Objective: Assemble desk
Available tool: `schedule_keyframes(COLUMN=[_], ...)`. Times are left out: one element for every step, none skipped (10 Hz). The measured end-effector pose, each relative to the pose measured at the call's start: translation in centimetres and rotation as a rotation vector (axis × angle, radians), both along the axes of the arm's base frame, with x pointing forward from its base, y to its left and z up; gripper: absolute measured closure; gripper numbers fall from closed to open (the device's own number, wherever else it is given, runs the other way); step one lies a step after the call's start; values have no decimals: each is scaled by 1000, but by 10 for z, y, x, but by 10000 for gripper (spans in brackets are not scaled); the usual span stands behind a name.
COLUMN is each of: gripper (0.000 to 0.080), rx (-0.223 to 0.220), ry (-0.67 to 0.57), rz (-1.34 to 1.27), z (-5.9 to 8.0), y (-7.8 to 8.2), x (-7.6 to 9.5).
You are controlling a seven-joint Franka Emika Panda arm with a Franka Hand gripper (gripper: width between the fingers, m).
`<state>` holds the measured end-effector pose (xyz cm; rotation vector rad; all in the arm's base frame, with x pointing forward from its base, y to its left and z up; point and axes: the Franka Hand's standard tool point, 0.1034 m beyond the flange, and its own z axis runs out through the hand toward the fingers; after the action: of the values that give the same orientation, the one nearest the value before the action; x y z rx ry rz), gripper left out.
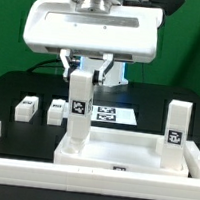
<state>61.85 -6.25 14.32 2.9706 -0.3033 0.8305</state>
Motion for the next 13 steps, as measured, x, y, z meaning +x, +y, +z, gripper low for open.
schedule_keyframes(gripper=[509, 509, 509, 509, 509, 509, 509, 509, 509, 509, 436, 436, 301], rx=[-2, -2, -5, -7, -8, -15, -26, -41, -54, -58, -57, -57, -57], ry=[2, 2, 5, 13, 19, 10, -10, -39, -66, -72, -71, -70, -70], rz=[-2, -4, -5, -5, -4, -4, -5, -4, -4, -4, -4, -4, -4], z=[-1, -1, -5, -10, -15, -17, -18, -18, -18, -18, -18, -18, -19], y=[-3, -4, -5, -5, -4, -5, -5, -4, -3, -4, -4, -4, -4], x=[0, -1, -3, -5, -6, -6, -5, -3, -2, -2, -2, -2, -2])
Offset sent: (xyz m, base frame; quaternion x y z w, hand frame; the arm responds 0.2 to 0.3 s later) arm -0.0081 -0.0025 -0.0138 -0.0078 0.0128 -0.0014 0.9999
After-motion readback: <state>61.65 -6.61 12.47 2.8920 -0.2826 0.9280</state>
